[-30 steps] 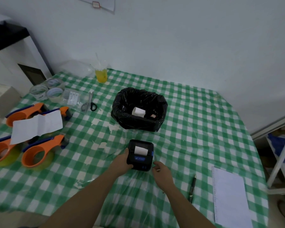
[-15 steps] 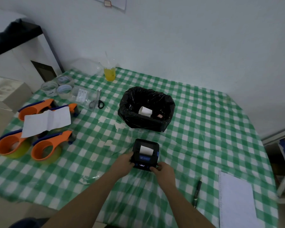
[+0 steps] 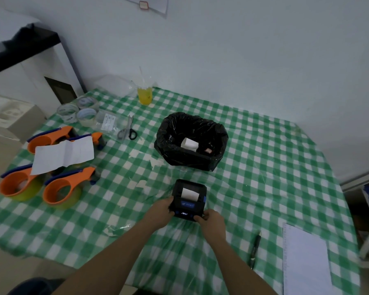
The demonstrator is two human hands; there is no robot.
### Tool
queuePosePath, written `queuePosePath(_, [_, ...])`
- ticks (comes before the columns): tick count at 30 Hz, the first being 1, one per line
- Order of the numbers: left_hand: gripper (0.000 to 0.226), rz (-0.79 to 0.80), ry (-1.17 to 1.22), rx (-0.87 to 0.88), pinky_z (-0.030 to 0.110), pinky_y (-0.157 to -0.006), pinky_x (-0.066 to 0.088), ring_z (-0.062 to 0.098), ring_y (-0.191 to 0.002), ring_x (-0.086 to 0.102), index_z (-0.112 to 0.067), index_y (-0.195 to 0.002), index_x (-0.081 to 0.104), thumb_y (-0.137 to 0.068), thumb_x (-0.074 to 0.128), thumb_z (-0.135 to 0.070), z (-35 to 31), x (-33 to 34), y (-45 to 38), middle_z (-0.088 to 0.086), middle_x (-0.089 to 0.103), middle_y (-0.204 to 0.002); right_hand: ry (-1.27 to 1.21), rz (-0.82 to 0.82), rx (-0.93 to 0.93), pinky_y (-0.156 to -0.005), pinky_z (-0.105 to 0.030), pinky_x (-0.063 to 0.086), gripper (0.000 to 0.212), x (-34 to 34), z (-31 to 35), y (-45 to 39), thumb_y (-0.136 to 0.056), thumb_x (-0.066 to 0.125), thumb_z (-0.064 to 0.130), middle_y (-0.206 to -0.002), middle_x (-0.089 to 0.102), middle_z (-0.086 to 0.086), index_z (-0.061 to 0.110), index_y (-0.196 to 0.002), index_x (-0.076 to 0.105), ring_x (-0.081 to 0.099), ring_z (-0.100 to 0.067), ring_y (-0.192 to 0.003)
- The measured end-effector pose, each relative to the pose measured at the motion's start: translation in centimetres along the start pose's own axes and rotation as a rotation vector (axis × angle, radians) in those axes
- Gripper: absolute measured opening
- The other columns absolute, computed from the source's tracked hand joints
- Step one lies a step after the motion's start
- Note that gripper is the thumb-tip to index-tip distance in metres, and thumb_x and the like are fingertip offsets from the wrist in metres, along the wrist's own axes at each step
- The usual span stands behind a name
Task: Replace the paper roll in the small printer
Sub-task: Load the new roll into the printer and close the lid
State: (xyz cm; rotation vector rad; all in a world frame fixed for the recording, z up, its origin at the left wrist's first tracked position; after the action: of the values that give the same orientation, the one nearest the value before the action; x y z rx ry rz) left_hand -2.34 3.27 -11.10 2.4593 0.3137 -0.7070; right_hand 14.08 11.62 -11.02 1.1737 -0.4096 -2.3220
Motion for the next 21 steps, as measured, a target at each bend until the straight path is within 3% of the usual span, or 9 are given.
queuePosePath(4, [0.05, 0.006, 0.015, 0.001, 0.038, -0.1, 0.047, 0.031, -0.116, 0.057, -0.011, -0.131, 0.048, -0.083, 0.052, 0.002, -0.09, -0.09, 0.23, 0.016, 0.06, -0.127, 0.005, 0.011, -0.002, -0.051, -0.021, 0.036, 0.025, 0.05, 0.08, 0.04, -0.083, 0.067, 0.024, -0.082, 0.061, -0.005, 0.003, -0.097, 0.063, 0.055, -0.017, -0.072])
queuePosePath(7, [0.049, 0.015, 0.022, 0.001, 0.038, -0.1, 0.047, 0.031, -0.116, 0.058, -0.011, -0.132, 0.046, -0.085, 0.052, 0.001, -0.15, -0.12, 0.34, 0.016, 0.059, -0.129, 0.009, 0.004, 0.0, -0.053, -0.025, 0.037, 0.023, 0.03, 0.1, -0.1, -0.082, 0.068, 0.024, -0.079, 0.06, -0.006, 0.003, -0.09, 0.063, 0.055, -0.019, -0.069])
queuePosePath(13, [0.049, 0.013, 0.012, 0.0, 0.036, -0.1, 0.045, 0.03, -0.118, 0.056, -0.011, -0.134, 0.044, -0.087, 0.052, 0.0, -0.41, -0.1, 0.38, 0.016, 0.055, -0.135, 0.017, 0.012, -0.015, -0.047, -0.019, 0.032, 0.02, -0.01, 0.33, -0.1, -0.081, 0.068, 0.023, -0.073, 0.057, -0.005, 0.005, -0.083, 0.061, 0.053, -0.018, -0.066])
queuePosePath(17, [0.05, 0.014, 0.008, -0.012, 0.034, -0.099, 0.044, 0.031, -0.12, 0.055, -0.011, -0.136, 0.041, -0.089, 0.051, -0.001, -0.45, -0.01, 0.32, 0.016, 0.052, -0.137, 0.033, 0.026, -0.012, -0.045, -0.019, 0.029, 0.021, 0.01, 0.46, -0.25, -0.081, 0.069, 0.022, -0.059, 0.047, 0.005, 0.011, -0.074, 0.052, 0.045, -0.008, -0.053])
queuePosePath(21, [0.049, 0.022, 0.007, -0.019, 0.034, -0.099, 0.044, 0.031, -0.119, 0.055, -0.01, -0.136, 0.041, -0.089, 0.051, -0.002, -0.44, 0.01, 0.32, 0.016, 0.053, -0.137, 0.038, 0.03, -0.007, -0.045, -0.019, 0.029, 0.021, 0.02, 0.4, -0.31, -0.081, 0.069, 0.022, -0.058, 0.046, 0.007, 0.011, -0.073, 0.052, 0.044, -0.005, -0.052])
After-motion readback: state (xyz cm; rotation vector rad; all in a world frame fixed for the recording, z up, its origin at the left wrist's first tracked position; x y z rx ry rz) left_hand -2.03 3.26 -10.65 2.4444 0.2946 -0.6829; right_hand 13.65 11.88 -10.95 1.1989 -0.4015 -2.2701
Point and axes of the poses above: each hand's wrist, its own y-axis away from the middle knuckle, its own x-axis out of the palm, z = x × y, the point moved 9 cm from there along -y, towards the middle knuckle
